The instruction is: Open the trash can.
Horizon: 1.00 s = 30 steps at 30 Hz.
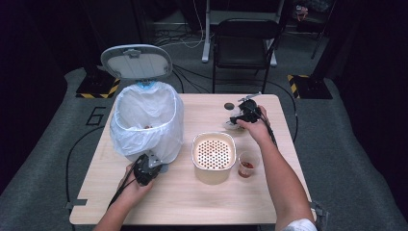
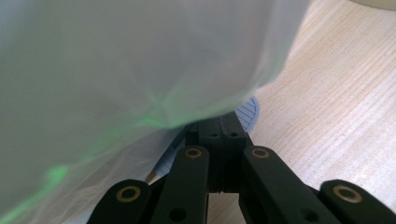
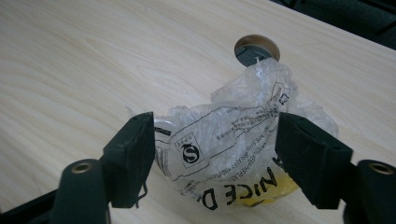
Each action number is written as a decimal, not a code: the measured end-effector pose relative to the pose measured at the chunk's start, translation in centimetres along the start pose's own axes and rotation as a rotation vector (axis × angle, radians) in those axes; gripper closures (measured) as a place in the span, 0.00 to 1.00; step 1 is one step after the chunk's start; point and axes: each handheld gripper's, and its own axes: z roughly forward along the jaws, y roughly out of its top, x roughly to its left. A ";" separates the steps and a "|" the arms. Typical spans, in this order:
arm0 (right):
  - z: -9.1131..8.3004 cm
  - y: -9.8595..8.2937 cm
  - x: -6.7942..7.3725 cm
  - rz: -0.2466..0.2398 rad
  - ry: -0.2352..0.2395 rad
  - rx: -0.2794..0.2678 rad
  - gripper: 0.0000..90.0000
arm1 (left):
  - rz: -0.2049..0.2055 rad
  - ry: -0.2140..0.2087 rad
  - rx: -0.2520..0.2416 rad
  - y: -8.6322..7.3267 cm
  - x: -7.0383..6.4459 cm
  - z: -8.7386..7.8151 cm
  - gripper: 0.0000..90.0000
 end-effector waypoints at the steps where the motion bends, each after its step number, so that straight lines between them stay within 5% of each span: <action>1: 0.3 -0.2 -0.2 -0.001 0.006 0.008 0.37 | 0.000 0.000 -0.001 0.0 0.0 0.0 1.00; 7: 0.7 -0.5 -0.5 0.015 0.006 0.051 0.48 | 0.007 0.009 -0.004 -0.1 -0.1 0.0 1.00; 14: 0.6 -1.6 -0.8 0.015 0.014 0.088 0.99 | 0.009 0.005 -0.003 -0.1 0.0 0.0 1.00; 23: -1.7 -2.2 -1.7 0.010 0.046 0.075 1.00 | 0.009 -0.005 0.008 0.0 0.0 -0.1 1.00; 30: -5.1 -4.7 -2.2 0.016 0.035 0.051 1.00 | 0.008 0.006 0.002 0.0 -0.1 0.0 1.00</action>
